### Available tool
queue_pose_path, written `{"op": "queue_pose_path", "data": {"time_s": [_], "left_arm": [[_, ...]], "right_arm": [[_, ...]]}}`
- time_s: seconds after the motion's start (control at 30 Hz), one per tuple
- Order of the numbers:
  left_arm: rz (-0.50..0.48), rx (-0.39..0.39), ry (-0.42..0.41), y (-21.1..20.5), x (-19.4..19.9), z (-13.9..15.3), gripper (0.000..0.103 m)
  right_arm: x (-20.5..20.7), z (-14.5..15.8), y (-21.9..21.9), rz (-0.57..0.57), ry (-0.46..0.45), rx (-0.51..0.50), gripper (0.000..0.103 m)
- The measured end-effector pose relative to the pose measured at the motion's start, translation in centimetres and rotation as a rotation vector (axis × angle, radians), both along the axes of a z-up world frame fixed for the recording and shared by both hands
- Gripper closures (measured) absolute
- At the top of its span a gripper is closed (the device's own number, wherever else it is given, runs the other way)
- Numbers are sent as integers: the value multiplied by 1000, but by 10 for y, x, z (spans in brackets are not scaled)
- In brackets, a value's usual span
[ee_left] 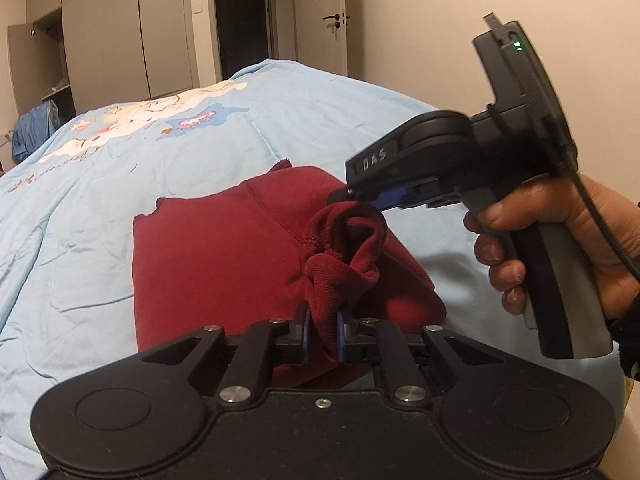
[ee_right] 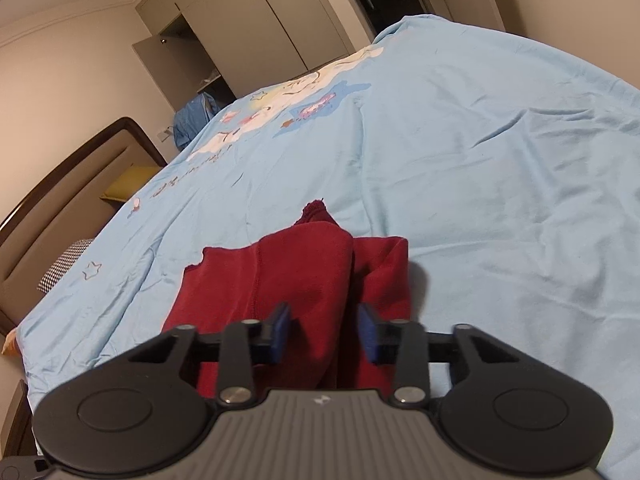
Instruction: Fold small clothes
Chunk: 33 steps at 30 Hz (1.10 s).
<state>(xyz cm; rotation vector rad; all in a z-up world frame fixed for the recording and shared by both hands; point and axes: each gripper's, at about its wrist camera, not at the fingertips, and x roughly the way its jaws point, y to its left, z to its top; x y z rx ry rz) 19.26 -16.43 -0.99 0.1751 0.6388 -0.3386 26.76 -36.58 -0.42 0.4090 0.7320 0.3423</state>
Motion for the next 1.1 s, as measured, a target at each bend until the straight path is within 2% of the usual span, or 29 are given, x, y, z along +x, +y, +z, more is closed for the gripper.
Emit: {"op": "queue_pose_path", "data": {"time_s": [0.1,0.3,0.53,0.7,0.77,0.8,0.83,0.9,0.97,1.0,1.03,1.07,1.1], "left_arm": [[-9,-5,-24,-1,-3,4,93],[-44,-3,-36,-10,-6,8,93],[-72,18,-20,-10,-9,-1,94],[-66,18,-11,-10,-7,0,94],[-62,17,-8,-10,-7,1,94],[-60,16,-6,-10,-7,0,94],[-59,17,-5,-12,-7,0,94],[-56,18,-6,-12,-7,0,94],[-55,18,-8,-13,-7,1,94],[-56,19,-10,-13,-7,1,94],[-57,19,-12,-13,-7,1,94],[-59,17,-17,-12,-8,2,94],[-63,12,-20,-11,-10,2,94]], "right_arm": [[-4,3,2,6,-29,-25,91],[-28,24,-6,-26,-160,-94,98],[-38,4,-33,-79,-76,-64,102],[-32,-1,-43,-95,-44,62,87],[-25,1,-42,-96,-45,81,65],[-22,2,-40,-93,-44,89,60],[-17,2,-39,-88,-41,98,57],[-9,1,-34,-79,-29,112,57],[-2,-3,-28,-59,-13,111,63],[1,-5,-24,-56,-3,100,69],[3,-7,-20,-52,5,86,84],[4,-8,-18,-48,10,79,91],[2,-8,-18,-50,5,78,93]]}}
